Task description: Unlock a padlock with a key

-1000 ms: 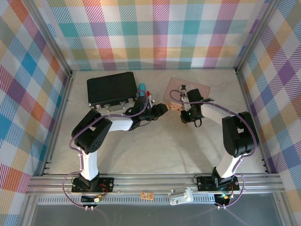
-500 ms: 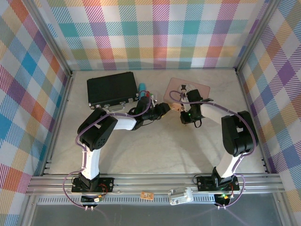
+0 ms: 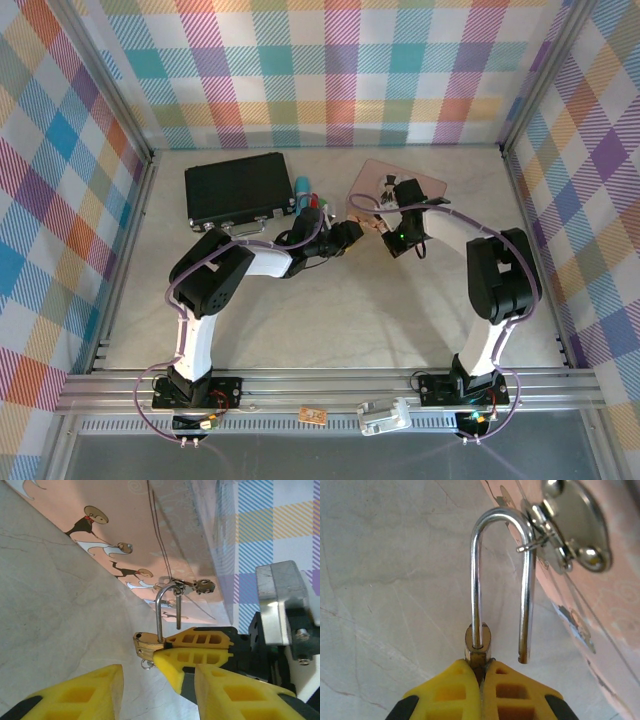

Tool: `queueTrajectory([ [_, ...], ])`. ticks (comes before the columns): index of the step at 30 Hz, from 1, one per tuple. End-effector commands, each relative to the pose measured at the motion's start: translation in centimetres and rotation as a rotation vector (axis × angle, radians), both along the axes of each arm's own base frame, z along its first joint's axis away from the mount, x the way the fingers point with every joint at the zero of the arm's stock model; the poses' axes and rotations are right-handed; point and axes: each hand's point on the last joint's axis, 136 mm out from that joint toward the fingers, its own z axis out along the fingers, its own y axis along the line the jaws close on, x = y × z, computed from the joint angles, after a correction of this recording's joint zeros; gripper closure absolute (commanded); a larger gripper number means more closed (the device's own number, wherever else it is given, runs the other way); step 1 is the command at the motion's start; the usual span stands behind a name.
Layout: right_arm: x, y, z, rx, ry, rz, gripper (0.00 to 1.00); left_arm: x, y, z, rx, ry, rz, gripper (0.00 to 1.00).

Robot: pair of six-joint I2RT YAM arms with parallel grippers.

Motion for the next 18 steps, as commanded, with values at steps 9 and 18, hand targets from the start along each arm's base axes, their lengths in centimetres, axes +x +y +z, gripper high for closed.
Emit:
queueTrajectory([
  [9,1.7,3.3,2.4,0.128,-0.034,0.137,1.00,1.9,-1.9,0.9,-0.007,-0.098,0.036,0.63],
  [18,0.9,3.8,3.8,0.246,-0.014,0.120,1.00,3.0,-3.1,-0.6,0.033,-0.109,0.043,0.63],
])
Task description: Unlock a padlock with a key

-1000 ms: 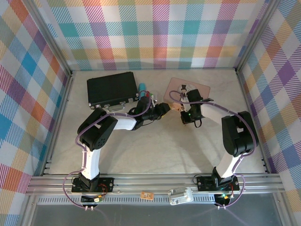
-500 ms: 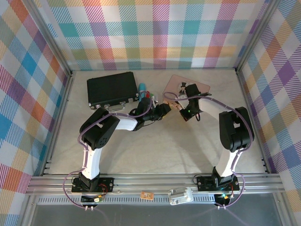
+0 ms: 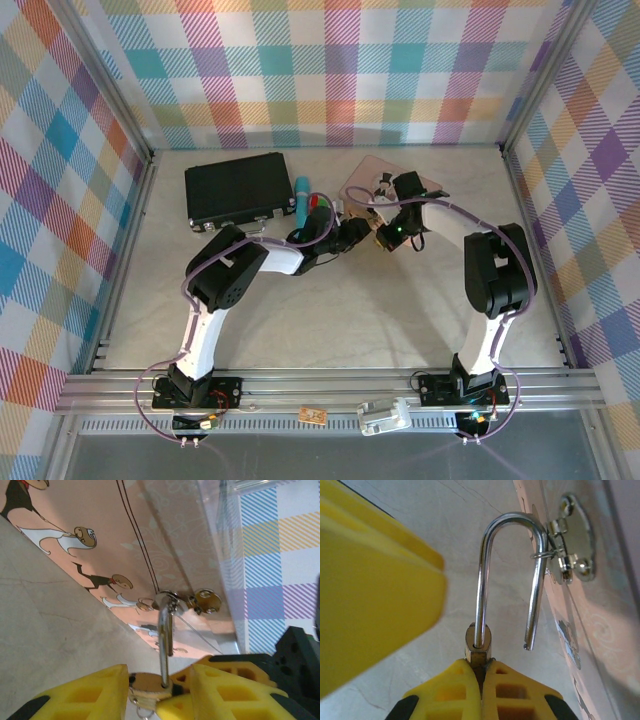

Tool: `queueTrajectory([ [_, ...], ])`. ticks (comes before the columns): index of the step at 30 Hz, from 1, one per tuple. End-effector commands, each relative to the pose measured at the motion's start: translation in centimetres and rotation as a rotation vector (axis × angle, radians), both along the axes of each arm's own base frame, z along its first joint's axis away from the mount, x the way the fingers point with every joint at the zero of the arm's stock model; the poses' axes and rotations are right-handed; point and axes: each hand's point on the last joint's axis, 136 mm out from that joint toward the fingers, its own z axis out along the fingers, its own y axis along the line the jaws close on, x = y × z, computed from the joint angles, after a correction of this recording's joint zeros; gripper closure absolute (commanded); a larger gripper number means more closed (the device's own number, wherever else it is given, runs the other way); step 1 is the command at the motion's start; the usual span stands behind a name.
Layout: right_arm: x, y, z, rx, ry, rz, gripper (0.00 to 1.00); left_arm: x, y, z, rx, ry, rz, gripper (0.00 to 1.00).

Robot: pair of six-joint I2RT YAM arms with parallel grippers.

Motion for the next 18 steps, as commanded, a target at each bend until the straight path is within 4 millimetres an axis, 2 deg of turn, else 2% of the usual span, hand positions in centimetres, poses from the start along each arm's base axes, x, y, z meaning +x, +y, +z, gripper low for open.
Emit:
queueTrajectory([
  [1,-0.3,1.1,2.3,0.092,-0.015,0.017,1.00,0.7,-1.1,0.7,0.008,-0.056,-0.003,0.63],
  [10,-0.2,1.4,2.4,0.113,-0.019,0.018,1.00,0.9,-1.6,-0.3,0.048,-0.048,-0.005,0.69],
  [13,-0.1,1.5,2.5,0.122,-0.022,0.018,1.00,0.9,-2.0,-0.7,0.050,-0.044,-0.007,0.75],
  [18,0.0,1.6,2.8,0.137,-0.028,0.009,1.00,0.9,-2.1,-1.0,0.054,-0.038,-0.011,0.94],
])
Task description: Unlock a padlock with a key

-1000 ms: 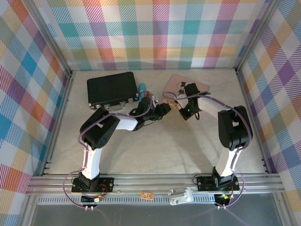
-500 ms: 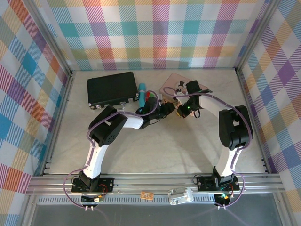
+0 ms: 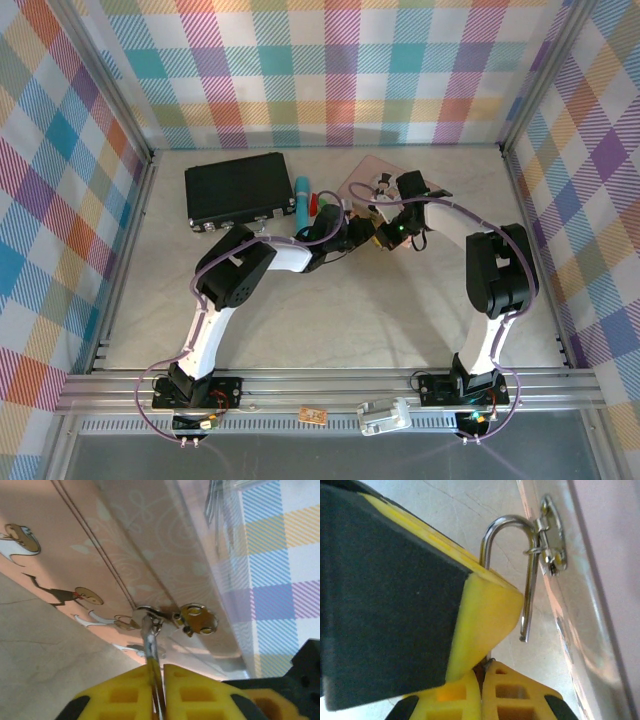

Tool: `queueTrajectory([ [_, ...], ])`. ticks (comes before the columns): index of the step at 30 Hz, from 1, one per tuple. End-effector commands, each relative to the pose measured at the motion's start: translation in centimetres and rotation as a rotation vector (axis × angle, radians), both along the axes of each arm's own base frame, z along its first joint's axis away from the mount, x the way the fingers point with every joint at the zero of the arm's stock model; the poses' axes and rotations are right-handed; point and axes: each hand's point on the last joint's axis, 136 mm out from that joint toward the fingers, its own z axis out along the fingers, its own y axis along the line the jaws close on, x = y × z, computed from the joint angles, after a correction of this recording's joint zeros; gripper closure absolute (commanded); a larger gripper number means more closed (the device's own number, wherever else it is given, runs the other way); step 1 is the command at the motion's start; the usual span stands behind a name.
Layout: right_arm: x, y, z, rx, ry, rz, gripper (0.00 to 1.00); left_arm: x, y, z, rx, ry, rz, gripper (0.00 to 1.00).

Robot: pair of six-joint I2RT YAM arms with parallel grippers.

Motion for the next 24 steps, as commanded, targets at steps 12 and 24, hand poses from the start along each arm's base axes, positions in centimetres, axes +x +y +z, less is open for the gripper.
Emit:
queueTrajectory([
  [12,-0.3,0.5,4.6,0.153,-0.003,-0.176,0.74,0.6,0.9,-0.9,0.020,0.027,0.089,1.00],
  [24,1.1,-5.7,8.7,0.224,-0.036,-0.779,0.53,1.8,2.1,0.1,-0.074,0.050,0.223,1.00],
])
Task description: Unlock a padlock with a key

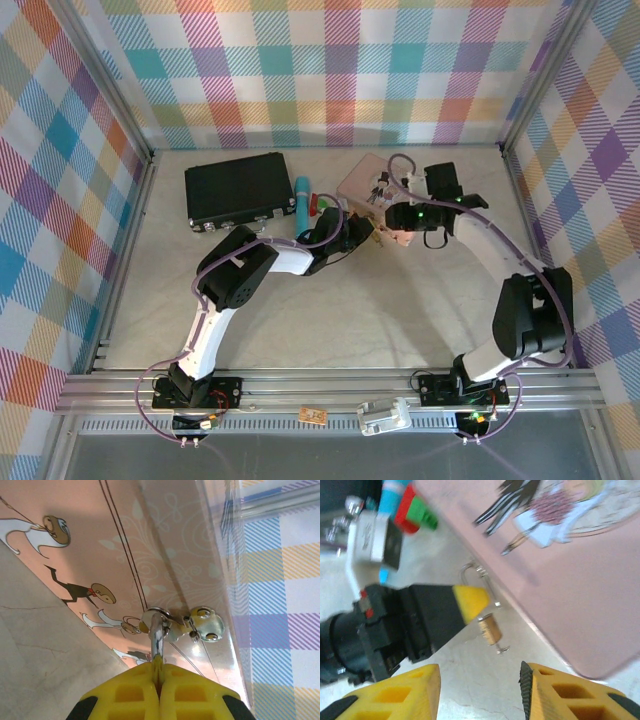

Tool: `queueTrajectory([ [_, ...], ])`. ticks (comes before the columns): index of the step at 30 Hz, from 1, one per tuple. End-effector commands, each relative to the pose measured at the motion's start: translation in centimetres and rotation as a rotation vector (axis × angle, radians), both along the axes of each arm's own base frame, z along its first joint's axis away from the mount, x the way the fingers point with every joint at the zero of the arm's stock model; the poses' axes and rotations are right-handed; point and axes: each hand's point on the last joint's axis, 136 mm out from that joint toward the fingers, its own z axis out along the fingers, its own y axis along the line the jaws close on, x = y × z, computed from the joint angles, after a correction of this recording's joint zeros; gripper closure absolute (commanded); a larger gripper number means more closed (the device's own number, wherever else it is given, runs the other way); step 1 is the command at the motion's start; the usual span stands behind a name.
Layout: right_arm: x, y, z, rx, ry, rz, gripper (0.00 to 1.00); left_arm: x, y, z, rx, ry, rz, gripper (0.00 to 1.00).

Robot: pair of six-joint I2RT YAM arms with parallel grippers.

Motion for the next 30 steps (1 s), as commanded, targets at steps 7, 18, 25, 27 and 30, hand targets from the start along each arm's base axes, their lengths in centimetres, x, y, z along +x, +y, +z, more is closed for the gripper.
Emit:
queueTrajectory([
  [7,2.8,-5.3,-3.2,-0.091,0.071,-0.468,0.52,1.0,1.9,0.0,-0.066,0.031,0.152,1.00],
  [18,1.9,-7.0,-7.8,-0.137,0.199,-0.641,0.53,2.2,3.5,-0.3,-0.093,0.035,0.278,1.00],
  [25,1.3,-8.3,-7.5,-0.174,0.178,-0.677,0.53,3.2,4.6,0.4,-0.094,0.017,0.329,1.00],
  [27,1.1,-9.0,-7.2,-0.171,0.172,-0.696,0.53,3.5,4.8,0.7,-0.093,0.007,0.335,1.00],
  [30,0.9,-9.8,-6.9,-0.159,0.167,-0.719,0.53,3.8,5.4,1.3,-0.083,-0.011,0.357,1.00],
])
